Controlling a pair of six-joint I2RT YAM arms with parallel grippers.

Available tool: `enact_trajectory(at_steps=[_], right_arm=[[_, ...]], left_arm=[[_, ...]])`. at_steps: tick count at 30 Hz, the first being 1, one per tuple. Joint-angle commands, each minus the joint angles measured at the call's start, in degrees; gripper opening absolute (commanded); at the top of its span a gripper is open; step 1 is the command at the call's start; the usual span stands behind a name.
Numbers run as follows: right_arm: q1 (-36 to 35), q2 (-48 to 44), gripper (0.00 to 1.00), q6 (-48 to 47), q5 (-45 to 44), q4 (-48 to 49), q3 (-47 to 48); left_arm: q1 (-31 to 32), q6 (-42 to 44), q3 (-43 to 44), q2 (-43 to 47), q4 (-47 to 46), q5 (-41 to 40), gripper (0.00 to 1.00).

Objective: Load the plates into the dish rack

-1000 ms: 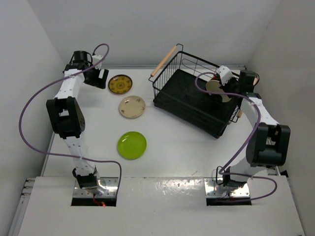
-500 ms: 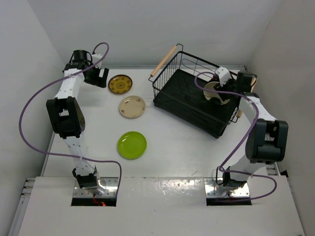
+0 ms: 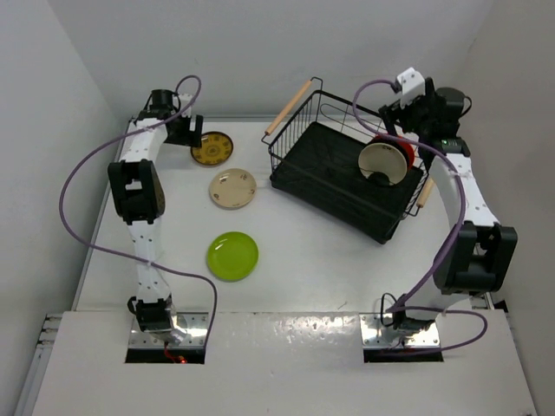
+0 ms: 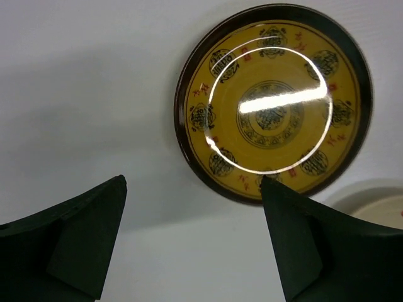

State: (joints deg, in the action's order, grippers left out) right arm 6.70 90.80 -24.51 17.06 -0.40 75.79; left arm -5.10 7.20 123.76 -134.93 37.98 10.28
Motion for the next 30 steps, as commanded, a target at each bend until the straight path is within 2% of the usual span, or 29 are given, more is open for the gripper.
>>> enact_trajectory(at_steps=[1, 2, 5, 7, 9, 11, 12, 14, 17, 18, 21, 24, 30], right_arm=[[-3.44, -1.69, 0.89, 2.02, 2.10, 0.59, 6.11], [-4.67, -1.16, 0.89, 1.40, 1.84, -1.68, 7.60], [-6.26, -0.45, 0.89, -0.27, 1.31, -3.81, 9.64], [-9.42, -0.45, 0.91, -1.24, 1.05, -3.90, 10.34], [-10.91, -0.63, 0.91, -2.64, 0.00, -4.08, 10.43], [-11.70, -1.07, 0.91, -3.26, -1.06, -4.17, 10.52], [-11.97, -1.16, 0.91, -3.43, -1.50, -4.17, 10.43], [-12.41, -1.68, 0.91, -3.35, -2.20, -3.56, 10.26], [-12.50, -2.30, 0.91, -3.52, -2.91, -2.94, 9.73], [-12.50, -2.56, 0.91, -3.52, -3.34, -2.85, 9.55], [-12.76, -2.82, 0.91, -4.05, -3.70, -2.67, 9.20], [-13.12, -3.18, 0.91, -4.49, -4.31, -2.58, 8.68], [-13.47, -3.53, 0.91, -2.57, -3.09, -0.47, 7.27]], left_arm=[[0.01, -6.23, 4.98, -3.92, -1.50, 0.52, 0.91], [0.53, -7.11, 6.13, -4.98, -2.11, 1.05, 0.88], [0.53, -8.95, 8.51, -8.41, -3.69, 1.58, 0.88], [0.53, -10.18, 9.65, -9.73, -4.31, -1.74, 0.88], [0.53, -10.19, 9.65, -10.88, -4.31, -2.46, 0.81], [0.53, -10.19, 7.90, -11.40, -3.71, -0.54, 0.70], [0.53, -10.19, 7.03, -11.40, -3.09, 1.13, 0.61], [0.53, -10.19, 3.69, -10.18, -3.08, 6.84, 0.54], [0.53, -10.19, 1.13, -9.12, -3.08, 14.64, 0.36], [0.01, -10.80, 1.13, -9.12, -3.08, 15.98, 0.22], [-0.52, -11.95, 1.13, -9.12, -3.61, 16.79, 0.00], [-1.83, -12.48, 3.58, -9.12, -4.13, 15.56, 0.00], [-5.18, -13.09, 9.47, -3.59, -6.86, 16.69, 0.00]])
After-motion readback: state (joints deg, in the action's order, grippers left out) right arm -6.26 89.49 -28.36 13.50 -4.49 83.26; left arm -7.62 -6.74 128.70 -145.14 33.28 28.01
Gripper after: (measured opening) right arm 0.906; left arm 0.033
